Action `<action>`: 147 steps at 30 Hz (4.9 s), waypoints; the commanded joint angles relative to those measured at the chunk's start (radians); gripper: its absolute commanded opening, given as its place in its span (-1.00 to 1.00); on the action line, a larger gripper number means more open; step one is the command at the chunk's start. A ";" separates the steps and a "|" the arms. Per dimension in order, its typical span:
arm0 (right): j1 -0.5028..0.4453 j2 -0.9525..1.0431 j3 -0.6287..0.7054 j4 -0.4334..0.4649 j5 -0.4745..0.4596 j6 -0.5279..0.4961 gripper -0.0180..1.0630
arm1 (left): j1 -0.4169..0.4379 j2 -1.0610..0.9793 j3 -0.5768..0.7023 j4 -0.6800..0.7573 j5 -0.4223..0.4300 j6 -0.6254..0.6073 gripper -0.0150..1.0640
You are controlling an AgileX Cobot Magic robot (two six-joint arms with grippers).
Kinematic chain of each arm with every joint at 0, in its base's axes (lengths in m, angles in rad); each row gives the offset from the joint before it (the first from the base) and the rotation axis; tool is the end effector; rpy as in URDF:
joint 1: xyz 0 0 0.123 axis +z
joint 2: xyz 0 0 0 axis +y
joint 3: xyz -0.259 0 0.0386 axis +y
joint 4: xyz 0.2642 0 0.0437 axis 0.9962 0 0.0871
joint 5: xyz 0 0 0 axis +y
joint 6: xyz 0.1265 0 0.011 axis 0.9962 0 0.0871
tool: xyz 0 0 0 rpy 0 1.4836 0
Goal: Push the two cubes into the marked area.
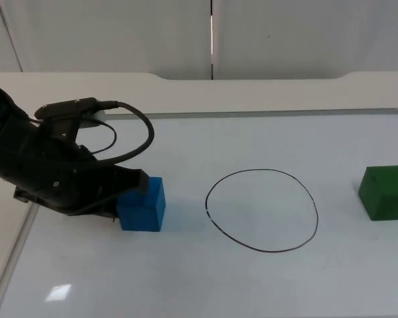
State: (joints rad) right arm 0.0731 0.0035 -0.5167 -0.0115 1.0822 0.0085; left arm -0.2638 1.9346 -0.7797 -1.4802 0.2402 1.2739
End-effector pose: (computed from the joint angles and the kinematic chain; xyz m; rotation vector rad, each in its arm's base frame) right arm 0.0623 0.0033 0.2714 -0.0655 2.0517 0.0369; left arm 0.3127 -0.1157 0.0179 0.1602 2.6873 -0.4674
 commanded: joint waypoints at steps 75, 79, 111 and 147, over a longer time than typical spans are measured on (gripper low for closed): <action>-0.005 -0.004 0.002 -0.002 -0.003 0.002 0.98 | -0.143 0.020 -0.038 -0.032 0.032 0.012 -0.98; -0.005 -0.004 0.002 -0.002 -0.003 0.002 0.98 | -0.143 0.041 -0.046 -0.064 0.032 0.034 -0.98; -0.005 -0.004 0.002 -0.002 -0.003 0.002 0.98 | -0.185 0.041 -0.082 -0.099 0.134 0.037 -0.98; -0.005 -0.004 0.002 -0.002 -0.003 0.002 0.98 | -0.237 0.085 -0.125 -0.127 0.101 0.055 -0.98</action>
State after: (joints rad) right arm 0.0731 0.0035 -0.5167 -0.0115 1.0822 0.0087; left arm -0.4966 2.0194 -0.8986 -1.5813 0.3274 1.3263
